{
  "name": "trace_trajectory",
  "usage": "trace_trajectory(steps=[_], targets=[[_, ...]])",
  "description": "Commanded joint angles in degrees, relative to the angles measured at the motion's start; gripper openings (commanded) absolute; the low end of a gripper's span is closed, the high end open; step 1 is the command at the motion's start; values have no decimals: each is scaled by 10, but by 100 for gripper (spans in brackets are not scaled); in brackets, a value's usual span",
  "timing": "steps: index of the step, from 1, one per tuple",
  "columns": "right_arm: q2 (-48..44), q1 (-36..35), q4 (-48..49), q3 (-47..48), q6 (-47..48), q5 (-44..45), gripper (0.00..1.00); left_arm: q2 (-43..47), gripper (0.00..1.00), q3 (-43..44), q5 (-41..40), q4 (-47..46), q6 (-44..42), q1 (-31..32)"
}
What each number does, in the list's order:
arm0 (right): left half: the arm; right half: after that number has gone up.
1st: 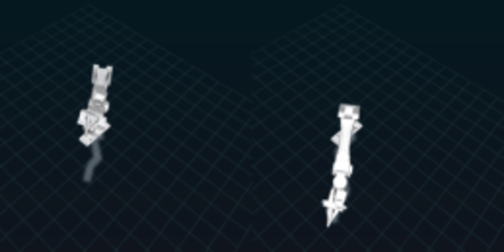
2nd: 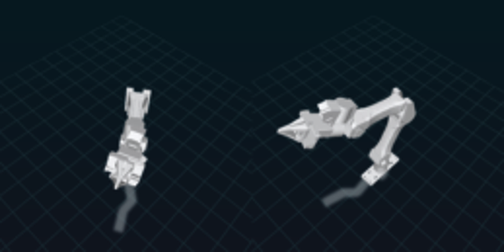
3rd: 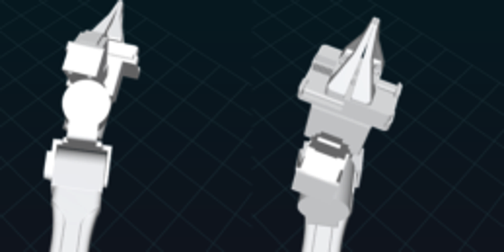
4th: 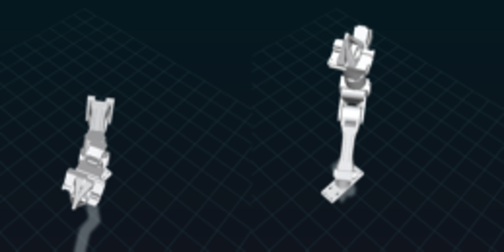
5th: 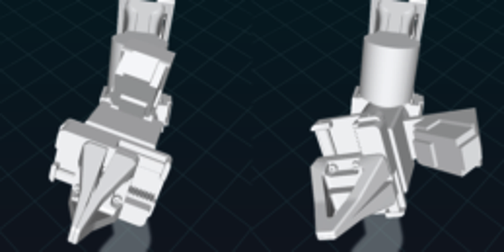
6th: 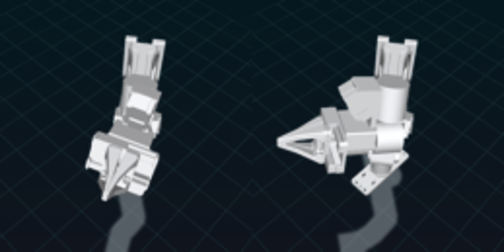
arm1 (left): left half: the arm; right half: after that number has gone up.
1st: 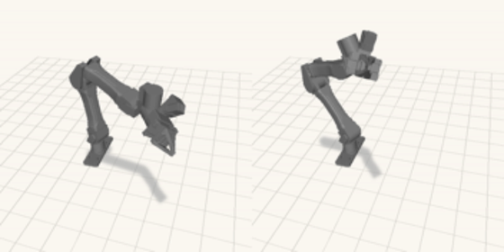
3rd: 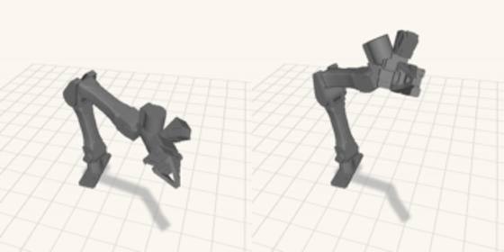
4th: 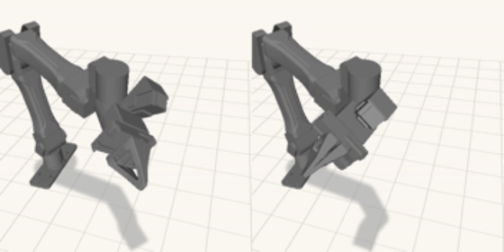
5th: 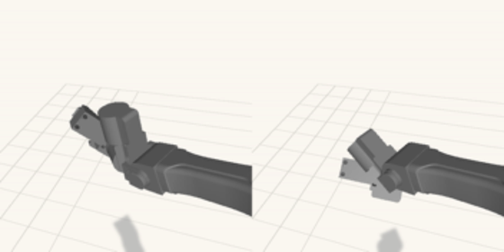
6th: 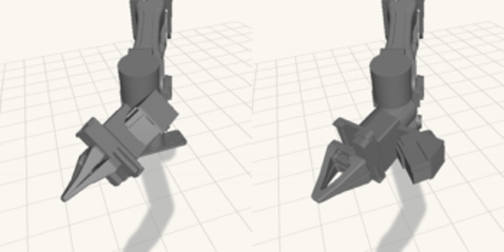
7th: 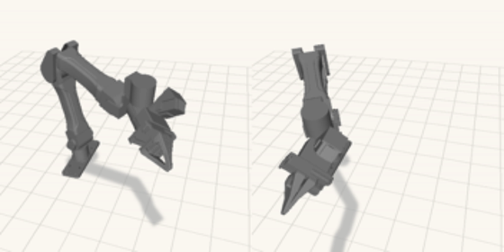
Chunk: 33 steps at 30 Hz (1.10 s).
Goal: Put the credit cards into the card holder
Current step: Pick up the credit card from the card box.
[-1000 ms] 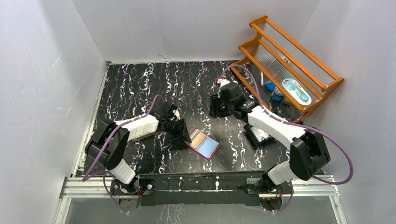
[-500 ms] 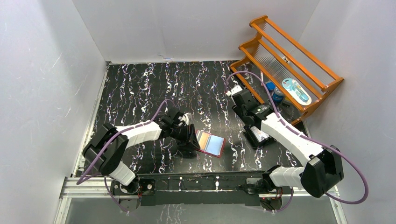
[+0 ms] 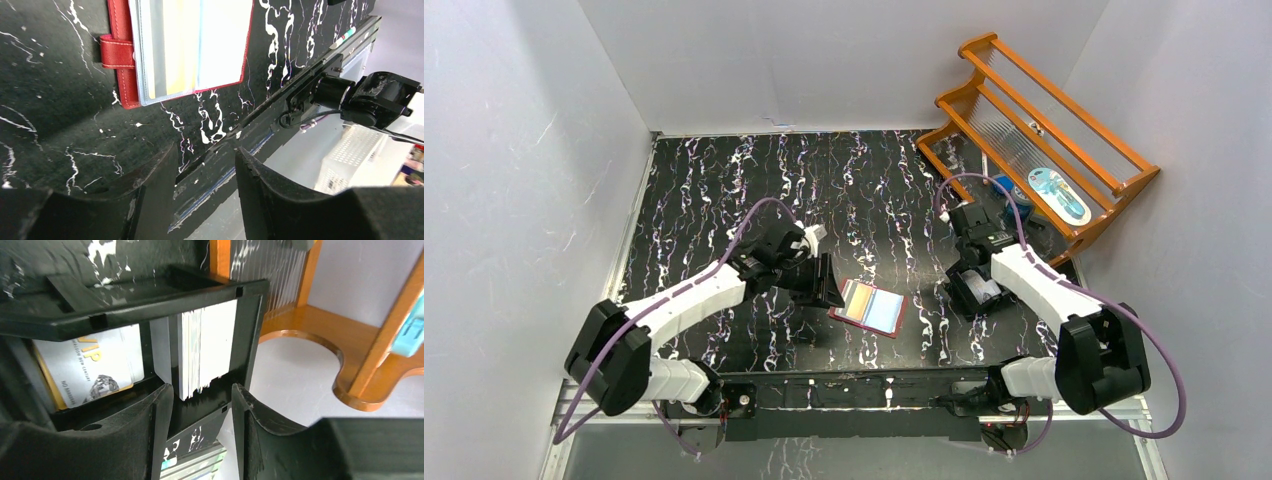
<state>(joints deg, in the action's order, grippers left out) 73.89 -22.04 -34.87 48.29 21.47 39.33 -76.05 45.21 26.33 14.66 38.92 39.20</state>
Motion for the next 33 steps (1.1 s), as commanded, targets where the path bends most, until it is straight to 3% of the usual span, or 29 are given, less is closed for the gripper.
trace_trajectory(steps=[1,9,24,33], targets=[[-3,20,85,-43,38,17,55,42,45,24,-47,59,-46,0],[10,24,178,-80,76,38,56,46,46,6,-59,57,-67,-1],[58,29,231,-104,82,38,55,72,47,4,-52,61,-70,0],[50,37,225,-96,83,40,47,70,47,6,-57,61,-71,0]])
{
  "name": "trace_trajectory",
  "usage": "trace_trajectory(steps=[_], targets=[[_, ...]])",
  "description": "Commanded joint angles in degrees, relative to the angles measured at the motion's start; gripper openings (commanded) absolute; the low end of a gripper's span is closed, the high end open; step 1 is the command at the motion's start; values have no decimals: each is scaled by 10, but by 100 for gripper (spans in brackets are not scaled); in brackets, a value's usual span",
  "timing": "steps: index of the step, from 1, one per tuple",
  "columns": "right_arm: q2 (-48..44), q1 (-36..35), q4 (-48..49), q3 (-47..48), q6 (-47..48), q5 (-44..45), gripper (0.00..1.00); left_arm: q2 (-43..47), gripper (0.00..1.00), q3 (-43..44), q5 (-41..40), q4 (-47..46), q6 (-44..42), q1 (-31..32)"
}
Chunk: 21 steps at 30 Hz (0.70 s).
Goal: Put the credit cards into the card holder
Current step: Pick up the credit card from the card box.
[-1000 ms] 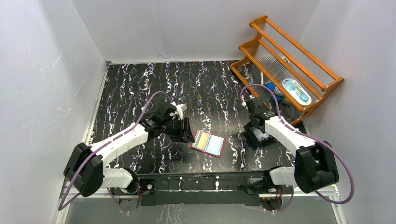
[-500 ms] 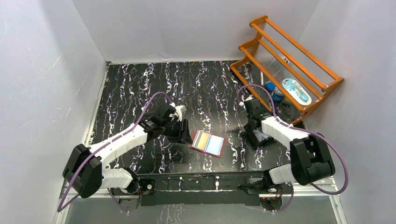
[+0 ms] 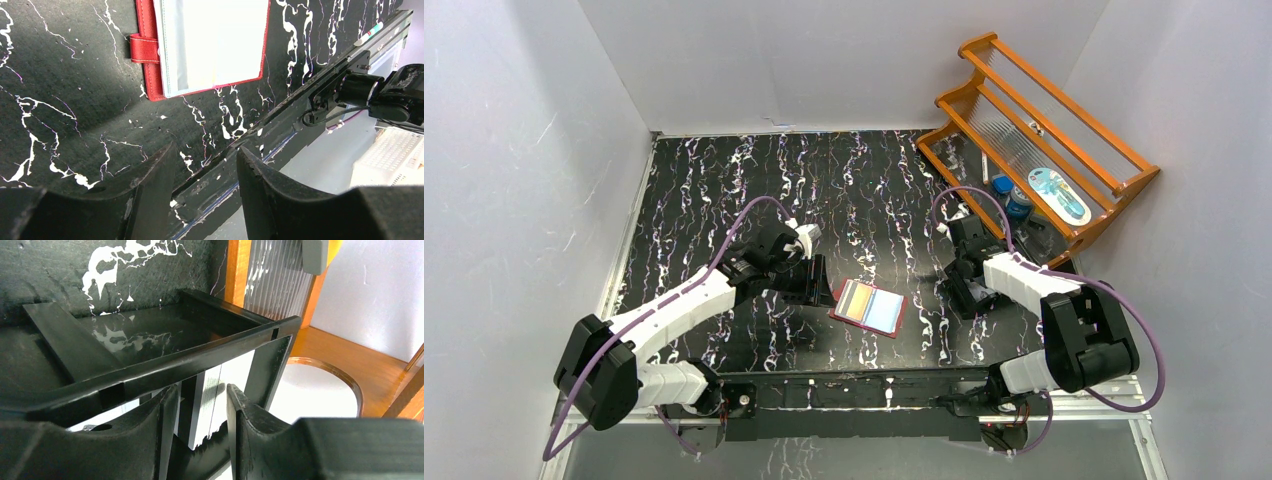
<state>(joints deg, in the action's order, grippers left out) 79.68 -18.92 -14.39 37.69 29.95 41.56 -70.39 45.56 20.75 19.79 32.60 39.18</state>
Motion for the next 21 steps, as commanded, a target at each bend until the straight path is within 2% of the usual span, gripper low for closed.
trace_trajectory(steps=[1,21], targets=[[-10,5,14,13,-5,19,46,13,47,2,-1,10,-8,0],[-22,6,-53,50,-17,22,40,5,47,-4,-1,7,-1,0]])
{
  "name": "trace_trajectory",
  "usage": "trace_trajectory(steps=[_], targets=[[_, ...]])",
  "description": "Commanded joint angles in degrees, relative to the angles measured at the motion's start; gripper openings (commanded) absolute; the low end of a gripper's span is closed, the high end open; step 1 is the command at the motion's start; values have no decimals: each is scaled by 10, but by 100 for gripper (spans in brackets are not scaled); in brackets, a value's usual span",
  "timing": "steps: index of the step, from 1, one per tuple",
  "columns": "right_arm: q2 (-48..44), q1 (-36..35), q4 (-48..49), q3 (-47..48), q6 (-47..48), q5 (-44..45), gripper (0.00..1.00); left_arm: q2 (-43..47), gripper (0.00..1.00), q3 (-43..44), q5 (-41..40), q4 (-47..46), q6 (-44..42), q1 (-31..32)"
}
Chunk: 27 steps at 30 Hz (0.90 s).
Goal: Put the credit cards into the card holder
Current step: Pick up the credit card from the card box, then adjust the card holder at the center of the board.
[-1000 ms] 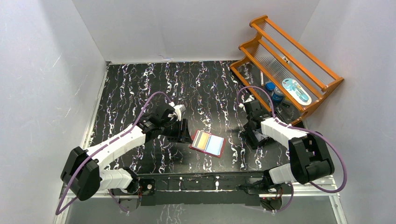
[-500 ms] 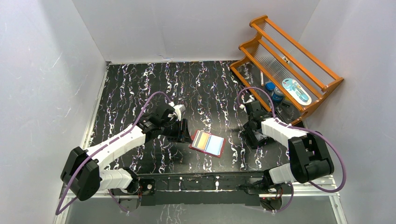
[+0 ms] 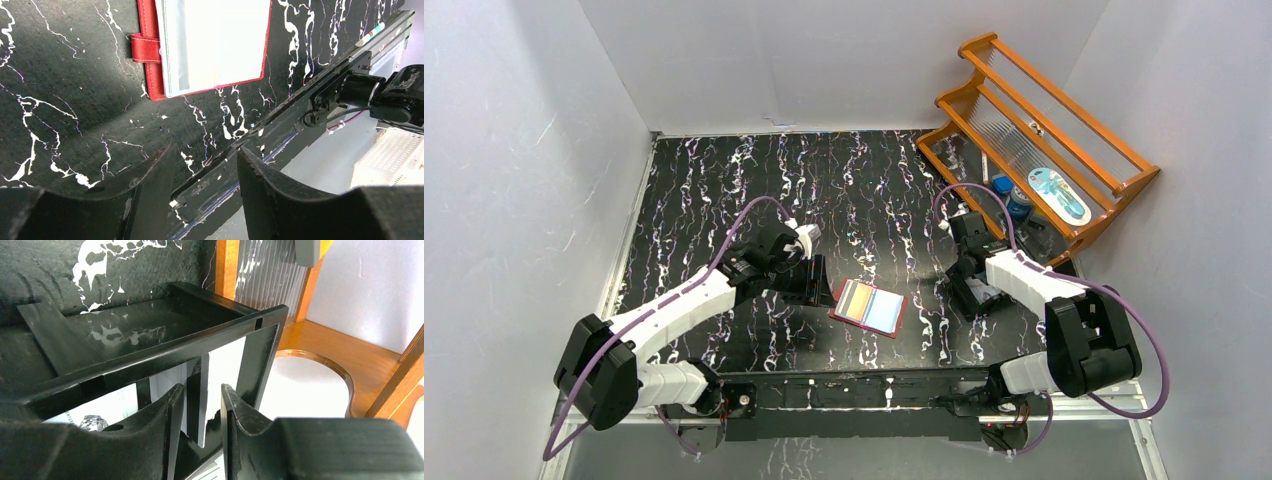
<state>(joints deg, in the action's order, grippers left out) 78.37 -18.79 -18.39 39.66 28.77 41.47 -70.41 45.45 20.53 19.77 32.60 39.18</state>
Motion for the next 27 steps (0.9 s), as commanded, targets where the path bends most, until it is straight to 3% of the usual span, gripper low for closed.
trace_trajectory(steps=[1,10,14,19,23,27], targets=[[-8,4,-17,33,-6,24,40,5,47,-3,1,7,-1,0],[-7,5,-61,60,-19,11,30,-18,47,2,-15,22,-1,0],[-10,4,-103,74,-29,2,20,-27,47,0,-16,23,9,0],[-18,4,-182,112,-64,-19,14,-42,47,0,-10,21,18,0],[-28,4,-233,143,-80,-31,1,-65,47,9,-19,23,26,0],[-39,5,-274,175,-84,-80,0,-106,43,33,-14,34,26,-1]])
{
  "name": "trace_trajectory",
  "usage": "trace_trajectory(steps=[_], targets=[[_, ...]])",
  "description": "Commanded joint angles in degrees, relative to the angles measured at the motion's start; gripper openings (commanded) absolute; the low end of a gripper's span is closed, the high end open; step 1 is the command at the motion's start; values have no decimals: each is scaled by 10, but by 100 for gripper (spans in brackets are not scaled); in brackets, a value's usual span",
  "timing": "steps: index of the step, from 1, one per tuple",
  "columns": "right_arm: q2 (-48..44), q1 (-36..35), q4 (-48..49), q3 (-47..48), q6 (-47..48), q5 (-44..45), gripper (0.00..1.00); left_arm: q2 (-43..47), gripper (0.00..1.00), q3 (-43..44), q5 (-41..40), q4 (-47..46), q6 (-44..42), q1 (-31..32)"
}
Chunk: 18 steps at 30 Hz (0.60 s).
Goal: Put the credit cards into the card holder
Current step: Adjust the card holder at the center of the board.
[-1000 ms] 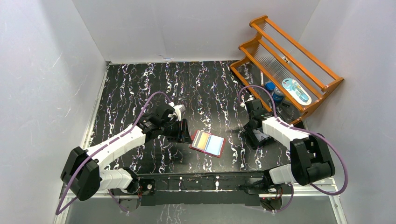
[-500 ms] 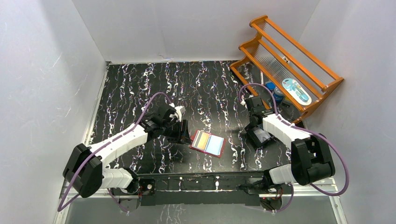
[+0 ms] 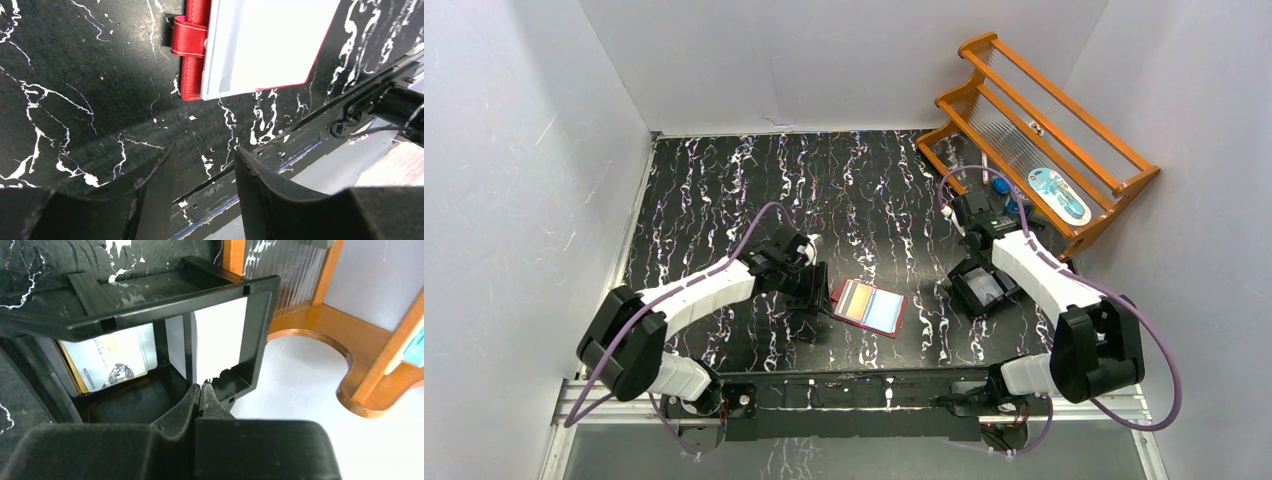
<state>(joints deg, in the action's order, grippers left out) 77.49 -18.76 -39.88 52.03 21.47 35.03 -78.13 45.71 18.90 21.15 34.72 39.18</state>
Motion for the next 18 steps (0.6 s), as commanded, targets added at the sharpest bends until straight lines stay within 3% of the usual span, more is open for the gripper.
trace_trajectory(steps=[1,7,15,18], targets=[[-31,4,-67,61,-13,-20,0,-38,43,40,3,27,5,-1],[-37,4,-130,154,-55,-56,0,-76,42,79,-9,42,10,-15],[-72,4,-45,203,-131,-168,0,-131,40,87,10,32,2,-63],[-64,3,-19,216,-199,-271,0,-147,42,96,17,23,-2,-64]])
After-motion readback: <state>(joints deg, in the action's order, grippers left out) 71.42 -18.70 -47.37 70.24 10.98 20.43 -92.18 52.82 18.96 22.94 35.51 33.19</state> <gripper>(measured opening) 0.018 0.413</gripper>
